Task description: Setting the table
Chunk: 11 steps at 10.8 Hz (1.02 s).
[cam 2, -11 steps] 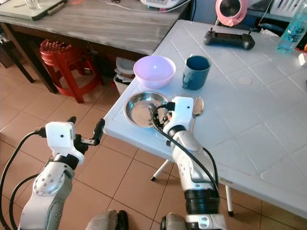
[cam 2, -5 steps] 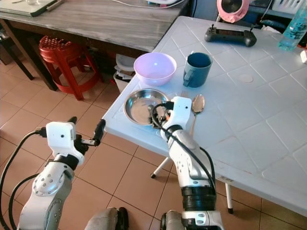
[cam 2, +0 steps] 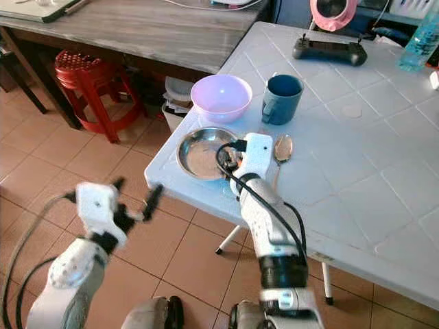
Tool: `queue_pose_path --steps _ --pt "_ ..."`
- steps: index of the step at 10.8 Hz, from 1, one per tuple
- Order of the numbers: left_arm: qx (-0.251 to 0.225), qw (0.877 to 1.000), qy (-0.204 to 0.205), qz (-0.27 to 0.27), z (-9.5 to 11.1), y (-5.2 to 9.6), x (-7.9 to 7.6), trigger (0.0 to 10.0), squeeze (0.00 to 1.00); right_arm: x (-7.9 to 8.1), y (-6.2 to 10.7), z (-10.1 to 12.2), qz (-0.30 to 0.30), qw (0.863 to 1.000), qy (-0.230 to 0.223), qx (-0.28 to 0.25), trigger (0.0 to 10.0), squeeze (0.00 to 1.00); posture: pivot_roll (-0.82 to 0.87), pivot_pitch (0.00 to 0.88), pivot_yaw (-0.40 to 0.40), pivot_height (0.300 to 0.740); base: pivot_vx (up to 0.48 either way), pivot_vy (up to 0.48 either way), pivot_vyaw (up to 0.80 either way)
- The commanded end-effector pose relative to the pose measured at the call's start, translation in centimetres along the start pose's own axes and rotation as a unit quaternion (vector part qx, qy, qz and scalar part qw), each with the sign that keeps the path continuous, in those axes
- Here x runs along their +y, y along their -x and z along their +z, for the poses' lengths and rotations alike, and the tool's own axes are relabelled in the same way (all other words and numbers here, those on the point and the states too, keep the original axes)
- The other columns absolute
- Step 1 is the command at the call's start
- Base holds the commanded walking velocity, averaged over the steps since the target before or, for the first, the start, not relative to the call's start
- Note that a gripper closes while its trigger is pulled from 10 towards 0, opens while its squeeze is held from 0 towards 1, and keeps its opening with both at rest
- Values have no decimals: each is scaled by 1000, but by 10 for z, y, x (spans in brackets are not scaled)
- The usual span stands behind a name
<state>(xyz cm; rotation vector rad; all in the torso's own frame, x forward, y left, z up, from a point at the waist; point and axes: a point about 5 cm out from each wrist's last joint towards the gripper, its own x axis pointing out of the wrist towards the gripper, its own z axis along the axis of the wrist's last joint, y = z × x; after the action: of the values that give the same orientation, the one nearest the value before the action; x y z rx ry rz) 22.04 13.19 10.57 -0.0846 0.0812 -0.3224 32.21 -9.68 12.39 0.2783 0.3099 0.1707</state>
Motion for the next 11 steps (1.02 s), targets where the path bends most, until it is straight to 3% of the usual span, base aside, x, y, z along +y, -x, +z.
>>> queue_pose_path --steps 1,6,8,11 --pt "3 1000 3 -5 -1 2 1 10000 0 -9 -2 -18 -28 998 -14 48 0 0 40 136 40 740 0 0 0" --pt "9 1000 3 -10 -3 3 2 10000 0 -19 -3 -25 -65 993 -58 78 0 0 38 143 46 740 0 0 0" --pt "5 1000 2 -5 -2 2 4 10000 0 -19 -1 -13 -67 994 -66 54 0 0 33 143 46 740 0 0 0" --pt "6 1000 8 11 -3 -1 6 10000 0 -4 8 12 -20 998 -53 -23 0 0 26 139 44 740 0 0 0"
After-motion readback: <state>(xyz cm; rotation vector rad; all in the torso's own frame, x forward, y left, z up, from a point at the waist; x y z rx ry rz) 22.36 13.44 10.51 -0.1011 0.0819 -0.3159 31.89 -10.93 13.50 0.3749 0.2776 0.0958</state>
